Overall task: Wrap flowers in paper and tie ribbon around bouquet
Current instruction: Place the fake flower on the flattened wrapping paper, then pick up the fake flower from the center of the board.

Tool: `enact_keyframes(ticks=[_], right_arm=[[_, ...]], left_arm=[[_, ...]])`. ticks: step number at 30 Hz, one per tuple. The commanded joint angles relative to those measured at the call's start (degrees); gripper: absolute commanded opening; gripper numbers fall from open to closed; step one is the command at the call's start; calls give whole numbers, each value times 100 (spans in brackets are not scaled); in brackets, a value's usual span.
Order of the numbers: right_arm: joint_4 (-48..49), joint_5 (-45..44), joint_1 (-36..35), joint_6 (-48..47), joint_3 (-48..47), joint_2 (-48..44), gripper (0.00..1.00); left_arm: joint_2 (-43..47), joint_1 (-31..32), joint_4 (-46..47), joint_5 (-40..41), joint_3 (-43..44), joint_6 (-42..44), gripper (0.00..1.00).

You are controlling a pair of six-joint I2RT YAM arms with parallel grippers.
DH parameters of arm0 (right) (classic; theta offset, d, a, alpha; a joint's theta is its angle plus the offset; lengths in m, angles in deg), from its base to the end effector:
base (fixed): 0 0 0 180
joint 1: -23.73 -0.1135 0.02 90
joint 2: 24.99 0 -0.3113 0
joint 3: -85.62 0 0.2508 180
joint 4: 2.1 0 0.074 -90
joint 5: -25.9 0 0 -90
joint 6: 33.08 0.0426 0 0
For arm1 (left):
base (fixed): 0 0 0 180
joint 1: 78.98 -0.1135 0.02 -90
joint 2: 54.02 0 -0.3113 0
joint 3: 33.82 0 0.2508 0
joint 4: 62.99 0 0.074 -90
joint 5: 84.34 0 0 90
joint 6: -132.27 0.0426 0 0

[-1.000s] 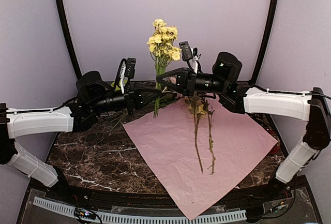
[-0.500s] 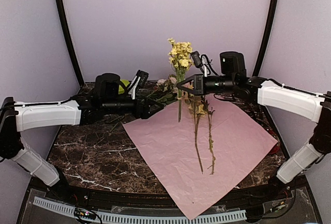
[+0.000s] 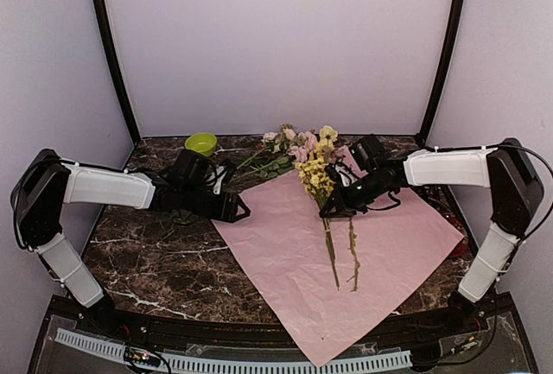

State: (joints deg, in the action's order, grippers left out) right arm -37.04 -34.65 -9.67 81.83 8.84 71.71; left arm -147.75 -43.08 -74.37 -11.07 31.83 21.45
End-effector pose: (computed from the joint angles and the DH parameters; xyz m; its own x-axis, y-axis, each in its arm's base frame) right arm 0.2857 0.2135 0.2464 -0.9206 -0.1677 -0.3527 -0.3615 0.7077 0.6071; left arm 0.2765 -0.2153 0.2331 -0.7448 0.1189 -0.6566 0.5102 0.7357 -0.4454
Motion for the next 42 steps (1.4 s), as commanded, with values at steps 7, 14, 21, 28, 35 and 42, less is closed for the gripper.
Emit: enact_keyframes(ticks=[7, 14, 21, 28, 35, 42], right_arm=[[-601, -17, 37, -72, 24, -9, 0], [-780, -2370, 39, 584, -81, -195, 59], [-694, -2379, 41, 451, -82, -489, 59], [-666, -2421, 37, 384, -70, -497, 57], [-624, -2348, 34, 375, -45, -442, 56], [-574, -2267, 28, 396, 2, -395, 56]], left_arm=[[467, -669, -855, 731, 318, 571, 64], [108, -1456, -1092, 623, 931, 730, 62], [-1066, -1738, -1410, 261, 2239, 1251, 43], [-2402, -1714, -2091, -102, 3760, 1754, 37], [-3341, -1432, -2630, 981, 4655, 2269, 35], [-3705, -1386, -2580, 1485, 4551, 2250, 26]])
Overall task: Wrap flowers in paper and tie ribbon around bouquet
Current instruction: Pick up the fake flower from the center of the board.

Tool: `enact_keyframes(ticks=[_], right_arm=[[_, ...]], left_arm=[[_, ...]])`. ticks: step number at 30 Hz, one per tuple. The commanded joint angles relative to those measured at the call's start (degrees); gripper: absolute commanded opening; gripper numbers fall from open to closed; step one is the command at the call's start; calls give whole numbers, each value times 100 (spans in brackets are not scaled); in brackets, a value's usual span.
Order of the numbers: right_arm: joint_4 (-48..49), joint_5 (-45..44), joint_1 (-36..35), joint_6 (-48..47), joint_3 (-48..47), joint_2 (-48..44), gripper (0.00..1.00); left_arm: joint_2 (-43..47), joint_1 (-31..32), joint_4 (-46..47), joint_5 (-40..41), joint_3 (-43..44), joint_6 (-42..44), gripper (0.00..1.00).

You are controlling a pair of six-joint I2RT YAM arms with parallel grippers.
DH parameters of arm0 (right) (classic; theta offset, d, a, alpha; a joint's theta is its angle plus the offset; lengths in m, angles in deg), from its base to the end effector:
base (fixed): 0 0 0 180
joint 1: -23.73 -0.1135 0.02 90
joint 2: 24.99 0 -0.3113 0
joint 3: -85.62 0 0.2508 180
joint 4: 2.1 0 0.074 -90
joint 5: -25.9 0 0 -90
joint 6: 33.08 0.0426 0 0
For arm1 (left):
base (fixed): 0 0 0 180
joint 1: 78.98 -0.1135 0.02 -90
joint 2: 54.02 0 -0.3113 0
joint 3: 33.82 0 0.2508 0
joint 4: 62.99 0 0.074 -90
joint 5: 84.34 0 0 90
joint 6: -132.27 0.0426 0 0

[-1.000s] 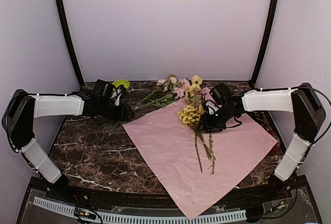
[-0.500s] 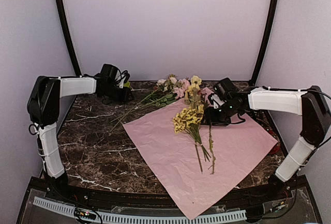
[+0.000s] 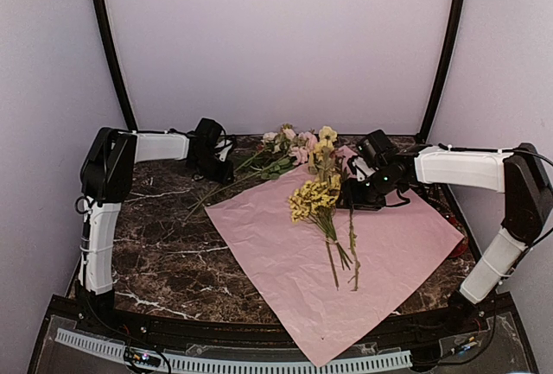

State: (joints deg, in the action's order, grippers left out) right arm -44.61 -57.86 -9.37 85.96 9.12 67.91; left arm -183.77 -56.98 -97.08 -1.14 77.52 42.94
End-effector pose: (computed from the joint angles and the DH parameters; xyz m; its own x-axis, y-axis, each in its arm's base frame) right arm 0.2793 0.1876 0.2540 -0.9135 -0.0195 -0.4063 -0.1675 0.9283 0.3320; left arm 0.4875 -0.2024 0.1814 -0.7304 0.3076 -0.6098 0.4474 0.8901 -0.0868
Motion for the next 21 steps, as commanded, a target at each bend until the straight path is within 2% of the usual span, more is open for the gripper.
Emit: enact_keyframes(ticks=[1, 6, 11, 17, 21], right_arm=[[179, 105, 0, -19, -52, 13, 56], [183, 136, -21, -21, -128, 59, 56], [118, 105, -38, -46, -234, 97, 56], [89, -207, -52, -203, -274, -114, 57], [245, -364, -55, -369, -300, -625, 57]], left_arm=[[-114, 5, -331, 615, -14, 86, 22], [-66, 23, -431, 626, -2, 171, 0], [383, 18, -253, 638, -142, 141, 0], [1323, 59, 1, 794, -351, -11, 0], [2372, 150, 514, 1328, -1073, -243, 0]])
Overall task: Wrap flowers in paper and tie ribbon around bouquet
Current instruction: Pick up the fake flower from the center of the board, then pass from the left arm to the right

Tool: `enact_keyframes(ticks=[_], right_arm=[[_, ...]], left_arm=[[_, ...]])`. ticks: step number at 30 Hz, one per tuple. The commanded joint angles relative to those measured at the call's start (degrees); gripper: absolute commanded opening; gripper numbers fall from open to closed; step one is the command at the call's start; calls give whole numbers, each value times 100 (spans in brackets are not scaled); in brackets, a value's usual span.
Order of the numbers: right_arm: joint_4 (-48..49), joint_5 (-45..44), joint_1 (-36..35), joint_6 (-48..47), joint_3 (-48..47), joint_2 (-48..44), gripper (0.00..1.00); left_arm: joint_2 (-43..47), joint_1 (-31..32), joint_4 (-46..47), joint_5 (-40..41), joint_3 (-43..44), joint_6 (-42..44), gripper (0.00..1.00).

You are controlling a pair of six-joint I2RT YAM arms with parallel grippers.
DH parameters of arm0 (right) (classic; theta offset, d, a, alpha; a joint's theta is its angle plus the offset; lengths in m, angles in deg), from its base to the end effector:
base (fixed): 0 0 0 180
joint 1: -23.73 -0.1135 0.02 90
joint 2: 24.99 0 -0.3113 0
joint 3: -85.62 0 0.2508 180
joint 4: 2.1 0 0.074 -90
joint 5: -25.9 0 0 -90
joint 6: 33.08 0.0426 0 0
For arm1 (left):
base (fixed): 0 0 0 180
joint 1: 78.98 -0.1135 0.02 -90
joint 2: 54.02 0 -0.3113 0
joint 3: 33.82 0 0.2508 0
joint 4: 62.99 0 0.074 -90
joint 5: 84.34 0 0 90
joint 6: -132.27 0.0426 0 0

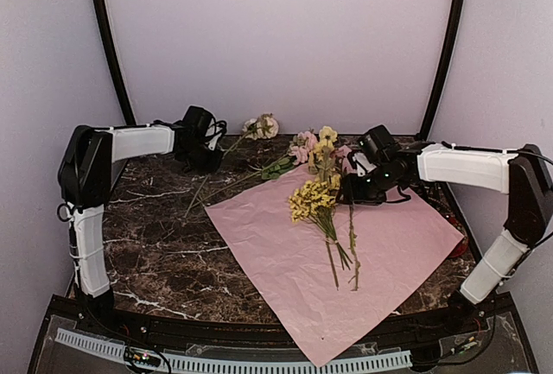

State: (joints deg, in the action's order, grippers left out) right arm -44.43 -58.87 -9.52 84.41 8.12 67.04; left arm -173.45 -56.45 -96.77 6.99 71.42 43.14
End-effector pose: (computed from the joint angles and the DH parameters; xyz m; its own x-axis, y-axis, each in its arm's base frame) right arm 0.2801 0.1883 0.2642 -0.8925 -0.0355 -0.4497 -0.1981 0.9265 0.3201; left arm 0.4568 -0.1884 0.2365 -0.6804 0.2987 -0.6692 0.3791 0.9250 0.0274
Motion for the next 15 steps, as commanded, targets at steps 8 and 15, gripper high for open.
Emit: enact_keyframes(ticks=[8, 15], right_arm=[[2413, 923, -235, -388, 373, -1722, 56], [4824, 2397, -979, -387, 547, -1722, 60]], left_arm=[[3282, 1169, 1433, 703, -1613, -390, 0], [4369, 1961, 4169, -2039, -3268, -1264, 0]])
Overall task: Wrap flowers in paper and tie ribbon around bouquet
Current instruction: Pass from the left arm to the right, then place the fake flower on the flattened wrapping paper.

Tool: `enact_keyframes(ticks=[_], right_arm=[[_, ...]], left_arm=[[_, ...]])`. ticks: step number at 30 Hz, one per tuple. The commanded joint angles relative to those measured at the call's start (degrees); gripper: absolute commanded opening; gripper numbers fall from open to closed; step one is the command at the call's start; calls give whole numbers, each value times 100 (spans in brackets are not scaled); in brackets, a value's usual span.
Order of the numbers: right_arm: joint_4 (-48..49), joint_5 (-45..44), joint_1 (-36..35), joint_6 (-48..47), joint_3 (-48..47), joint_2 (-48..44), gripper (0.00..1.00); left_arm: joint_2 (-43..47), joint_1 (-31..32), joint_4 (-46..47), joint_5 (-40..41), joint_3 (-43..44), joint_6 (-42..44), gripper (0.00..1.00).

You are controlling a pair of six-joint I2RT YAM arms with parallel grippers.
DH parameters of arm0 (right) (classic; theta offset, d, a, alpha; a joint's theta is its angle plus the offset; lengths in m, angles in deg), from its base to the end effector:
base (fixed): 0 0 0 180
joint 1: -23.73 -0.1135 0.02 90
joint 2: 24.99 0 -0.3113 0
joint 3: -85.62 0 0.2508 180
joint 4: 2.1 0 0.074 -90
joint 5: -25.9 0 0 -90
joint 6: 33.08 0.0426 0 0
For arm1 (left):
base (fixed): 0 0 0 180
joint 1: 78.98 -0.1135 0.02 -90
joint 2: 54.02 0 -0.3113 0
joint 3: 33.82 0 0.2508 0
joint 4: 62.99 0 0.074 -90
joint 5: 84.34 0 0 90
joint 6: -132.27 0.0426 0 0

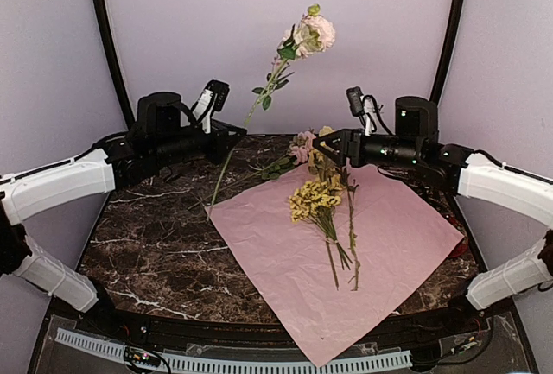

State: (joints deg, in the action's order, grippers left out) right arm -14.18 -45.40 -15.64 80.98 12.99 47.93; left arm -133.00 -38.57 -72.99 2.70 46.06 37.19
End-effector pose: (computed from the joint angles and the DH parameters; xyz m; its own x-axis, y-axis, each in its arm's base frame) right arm 0.2163 0.1952 0.3853 -0.4949 0.0935 -0.8639 -0.7022 0.5426 0.4609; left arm 0.2471 -0.2132 0.4046 -0.1807 0.0377 -0.9828 0.6729 0.7336 -0.0956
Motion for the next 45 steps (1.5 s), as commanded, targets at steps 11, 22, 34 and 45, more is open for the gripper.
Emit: enact_keyframes(ticks=[11, 22, 34, 45], right_arm=[[3272, 1512, -829, 812, -516, 1203, 75], [2474, 888, -821, 593, -687, 1123, 0], [-3533, 144, 637, -221, -2136, 1559, 0], [-3343, 1156, 1475, -200, -1149, 2599, 0]], left_arm=[[171, 639, 3783, -2876, -1535, -1370, 0], [1, 654, 3388, -3046, -1529, -1314, 6], [-143, 572, -97, -695, -978, -351, 68], [-1754, 157, -1220, -695, -776, -723, 53]])
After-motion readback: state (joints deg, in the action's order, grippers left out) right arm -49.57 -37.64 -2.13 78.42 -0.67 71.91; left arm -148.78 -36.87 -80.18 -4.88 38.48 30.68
